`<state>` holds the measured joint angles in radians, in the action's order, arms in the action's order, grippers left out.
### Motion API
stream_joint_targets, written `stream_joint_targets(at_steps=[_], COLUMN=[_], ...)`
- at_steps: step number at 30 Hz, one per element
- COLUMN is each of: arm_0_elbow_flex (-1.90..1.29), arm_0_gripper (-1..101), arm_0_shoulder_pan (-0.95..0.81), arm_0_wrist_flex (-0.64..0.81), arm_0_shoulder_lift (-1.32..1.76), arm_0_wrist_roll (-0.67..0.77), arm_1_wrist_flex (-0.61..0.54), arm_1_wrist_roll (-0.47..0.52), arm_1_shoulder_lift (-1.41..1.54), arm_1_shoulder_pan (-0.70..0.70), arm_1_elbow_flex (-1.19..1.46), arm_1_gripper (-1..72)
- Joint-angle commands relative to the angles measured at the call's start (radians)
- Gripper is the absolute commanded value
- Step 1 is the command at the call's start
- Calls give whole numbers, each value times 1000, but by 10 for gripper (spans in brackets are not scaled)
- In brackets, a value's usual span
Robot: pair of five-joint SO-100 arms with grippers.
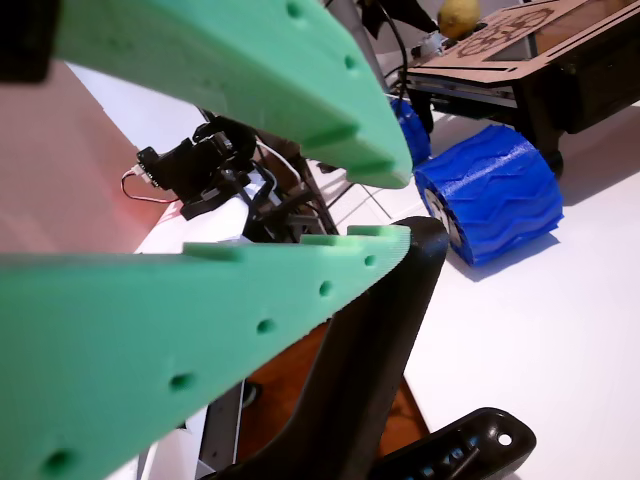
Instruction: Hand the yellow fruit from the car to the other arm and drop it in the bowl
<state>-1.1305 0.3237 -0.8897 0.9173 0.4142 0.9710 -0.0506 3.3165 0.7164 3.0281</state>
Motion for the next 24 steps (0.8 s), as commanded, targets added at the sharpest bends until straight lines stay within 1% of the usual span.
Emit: stream_joint_targets(at_steps=[1,18,24], arm_0_elbow_flex=[46,46,46], arm_0_gripper=[507,498,486], arm_0_shoulder_pan=[-12,-12,-37], arm_0_wrist_flex=[32,43,75], arm_0_shoulder_lift=[6,-5,-17], arm_0_wrist_roll=[-6,-6,-6], arm_1_wrist_flex=[6,8,8], arm_1_wrist_roll=[15,12,14], arm_1_shoulder_lift=[6,6,6], arm_1_shoulder_pan=[11,11,11], arm_1_elbow_flex=[-5,-5,-5], arm_1_gripper=[0,0,0])
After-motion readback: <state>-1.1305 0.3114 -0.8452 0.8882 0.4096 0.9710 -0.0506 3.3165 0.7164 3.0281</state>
